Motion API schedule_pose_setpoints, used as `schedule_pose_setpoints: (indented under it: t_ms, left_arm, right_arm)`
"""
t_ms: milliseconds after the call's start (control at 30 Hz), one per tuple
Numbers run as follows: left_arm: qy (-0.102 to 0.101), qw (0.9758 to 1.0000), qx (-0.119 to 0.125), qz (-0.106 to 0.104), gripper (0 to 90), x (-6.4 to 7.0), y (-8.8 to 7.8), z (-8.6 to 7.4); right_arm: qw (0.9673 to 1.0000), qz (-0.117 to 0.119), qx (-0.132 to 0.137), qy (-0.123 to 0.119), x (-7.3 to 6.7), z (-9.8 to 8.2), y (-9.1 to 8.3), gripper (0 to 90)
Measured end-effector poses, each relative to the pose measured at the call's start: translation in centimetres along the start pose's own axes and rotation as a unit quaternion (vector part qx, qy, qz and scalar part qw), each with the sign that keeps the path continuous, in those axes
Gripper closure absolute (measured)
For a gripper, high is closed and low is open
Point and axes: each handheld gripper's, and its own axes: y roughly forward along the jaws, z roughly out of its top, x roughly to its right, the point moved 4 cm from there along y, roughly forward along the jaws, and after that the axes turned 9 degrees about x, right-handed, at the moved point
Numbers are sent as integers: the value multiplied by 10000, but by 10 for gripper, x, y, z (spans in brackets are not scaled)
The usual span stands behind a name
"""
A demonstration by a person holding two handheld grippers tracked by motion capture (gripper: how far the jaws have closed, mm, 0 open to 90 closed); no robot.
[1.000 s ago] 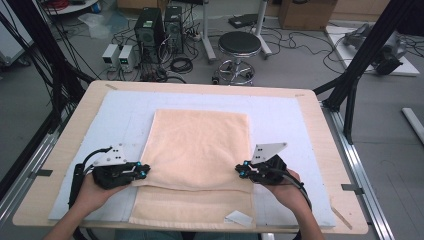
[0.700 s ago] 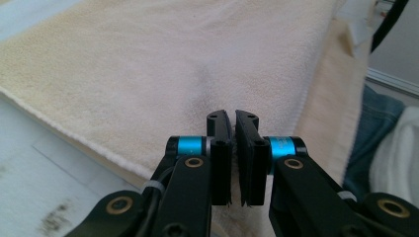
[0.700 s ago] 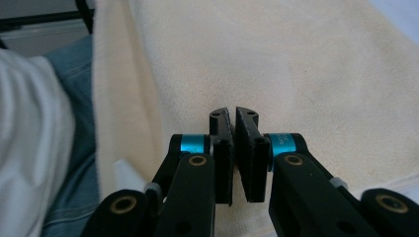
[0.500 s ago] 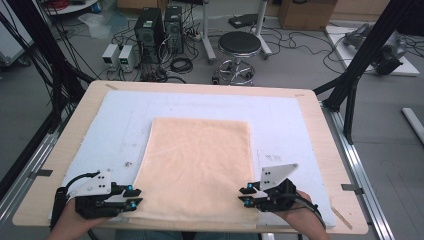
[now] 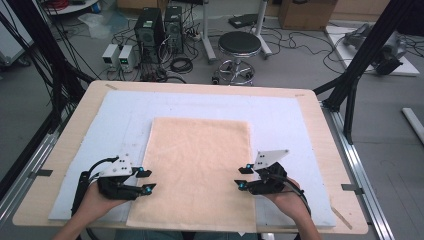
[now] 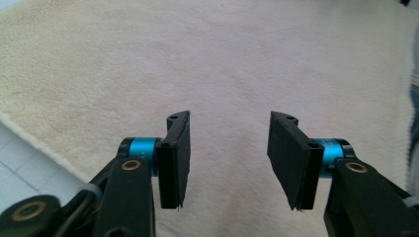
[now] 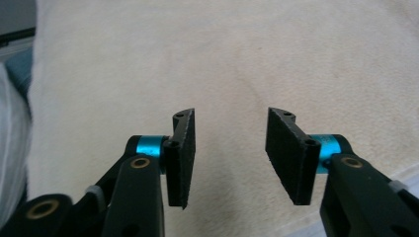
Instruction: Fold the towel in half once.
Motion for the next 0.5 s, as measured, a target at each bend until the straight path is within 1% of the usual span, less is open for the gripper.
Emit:
schedule_pose_setpoints:
  t_ms: [33, 67, 133, 167, 233, 267, 333, 400, 467, 500]
  left_arm:
    - [-56, 10000, -17, 18, 492, -4, 3, 0]
    - [-91, 9999, -20, 48, 474, -7, 5, 1]
    - [-137, 9998, 27, 108, 456, -12, 9, 3]
    - [-126, 9998, 16, 129, 448, -14, 10, 4]
    - [-190, 9996, 67, 179, 422, -18, 13, 6]
    - [-182, 9996, 71, 216, 415, -20, 13, 6]
    - [-241, 9993, 72, 264, 405, -25, 14, 6]
    - [-295, 9991, 78, 296, 392, -29, 15, 4]
    - [-345, 9988, 102, 338, 391, -33, 14, 3]
    - [-385, 9985, 120, 365, 382, -35, 14, 3]
  right_arm:
    - [10000, -10, 10, 67, 2, 0, 1, 533]
    - [10000, -25, 8, 51, 6, 0, 2, 522]
    - [9998, -152, -12, 133, 11, -1, 4, 497]
    - [9997, -191, -2, 177, 13, -1, 4, 489]
    - [9994, -286, 9, 177, 18, -2, 5, 461]
    - [9992, -343, 17, 182, 21, -2, 6, 450]
    - [9988, -402, 33, 289, 26, -3, 6, 434]
    - [9984, -466, 46, 317, 31, -4, 7, 415]
    - [9977, -540, 62, 403, 35, -3, 7, 392]
    - [9976, -576, 59, 390, 37, -3, 7, 384]
